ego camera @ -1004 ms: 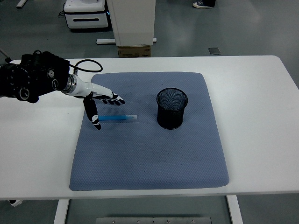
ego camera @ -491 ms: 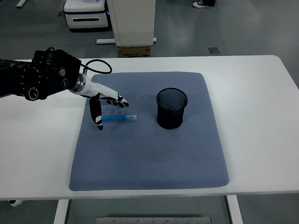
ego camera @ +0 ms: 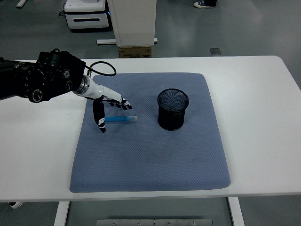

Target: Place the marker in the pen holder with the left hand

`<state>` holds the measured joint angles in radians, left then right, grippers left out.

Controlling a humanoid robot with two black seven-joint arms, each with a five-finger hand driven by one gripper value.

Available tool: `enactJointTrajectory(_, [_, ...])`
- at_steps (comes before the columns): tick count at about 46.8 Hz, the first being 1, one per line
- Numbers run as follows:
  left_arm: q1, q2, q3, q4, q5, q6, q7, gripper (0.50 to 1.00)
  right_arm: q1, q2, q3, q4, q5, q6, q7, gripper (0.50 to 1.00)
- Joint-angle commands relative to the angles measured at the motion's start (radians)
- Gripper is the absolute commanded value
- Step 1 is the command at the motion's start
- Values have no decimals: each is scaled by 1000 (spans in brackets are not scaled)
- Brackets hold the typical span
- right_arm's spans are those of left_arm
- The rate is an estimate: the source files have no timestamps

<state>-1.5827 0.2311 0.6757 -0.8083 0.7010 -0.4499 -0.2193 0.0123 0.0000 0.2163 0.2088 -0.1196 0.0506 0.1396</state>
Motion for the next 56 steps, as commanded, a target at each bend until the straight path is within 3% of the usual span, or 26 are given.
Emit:
enactJointTrajectory(1, [1, -3, -1, 0, 2, 0, 0, 1000, 0, 0, 0, 0, 0, 0, 0, 1000])
enactJointTrajectory(20, [3, -15, -1, 0, 75, 0, 1, 1000, 0, 0, 0, 0, 0, 0, 0, 1000])
enactJointTrajectory(42, [6, -36, -16, 4, 104, 4, 28, 912, 0, 0, 0, 0, 0, 0, 0, 1000])
enactJointTrajectory(47, [7, -42, -16, 4, 110, 4, 28, 865, 0, 0, 0, 0, 0, 0, 0, 1000])
enactJointTrajectory(56, [10, -50, -19, 4, 135, 5, 28, 827, 0, 0, 0, 1, 0, 0, 0, 1000])
